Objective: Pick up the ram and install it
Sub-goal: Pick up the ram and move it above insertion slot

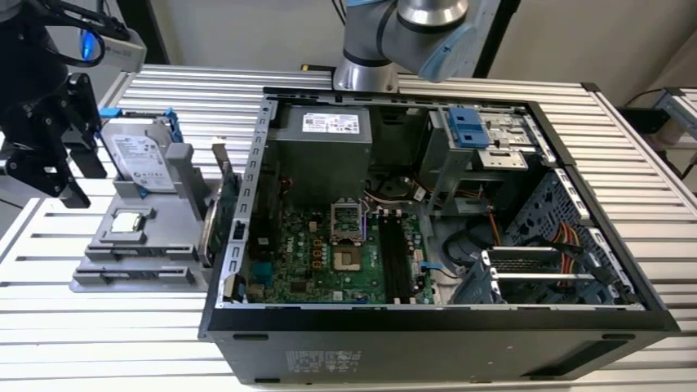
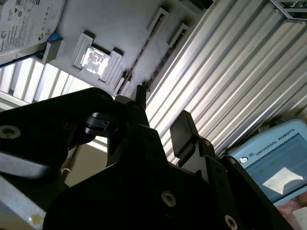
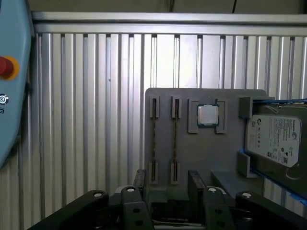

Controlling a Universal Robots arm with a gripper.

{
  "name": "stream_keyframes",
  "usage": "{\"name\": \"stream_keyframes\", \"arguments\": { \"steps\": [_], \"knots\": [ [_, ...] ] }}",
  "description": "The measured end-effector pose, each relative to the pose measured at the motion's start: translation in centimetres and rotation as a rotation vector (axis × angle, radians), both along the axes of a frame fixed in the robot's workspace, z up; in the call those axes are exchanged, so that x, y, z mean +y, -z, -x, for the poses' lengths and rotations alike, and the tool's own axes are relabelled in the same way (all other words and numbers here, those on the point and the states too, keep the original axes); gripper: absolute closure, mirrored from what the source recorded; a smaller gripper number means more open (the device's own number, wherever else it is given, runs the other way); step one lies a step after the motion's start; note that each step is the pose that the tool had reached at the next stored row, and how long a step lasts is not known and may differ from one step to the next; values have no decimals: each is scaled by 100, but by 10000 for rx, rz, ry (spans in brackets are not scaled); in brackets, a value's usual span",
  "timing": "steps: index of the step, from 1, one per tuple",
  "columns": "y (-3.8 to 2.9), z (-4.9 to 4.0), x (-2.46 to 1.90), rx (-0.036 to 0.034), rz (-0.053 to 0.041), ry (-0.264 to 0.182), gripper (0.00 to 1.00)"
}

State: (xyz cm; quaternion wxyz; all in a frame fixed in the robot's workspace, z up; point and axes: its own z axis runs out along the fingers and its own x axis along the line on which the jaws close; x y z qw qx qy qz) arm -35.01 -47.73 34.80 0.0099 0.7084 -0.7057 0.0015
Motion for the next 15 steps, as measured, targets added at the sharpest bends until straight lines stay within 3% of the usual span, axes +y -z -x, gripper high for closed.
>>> {"name": "stream_keyframes", "arguments": {
  "steps": [15],
  "knots": [
    [50,0,0,0,64,0,0]
  ]
}}
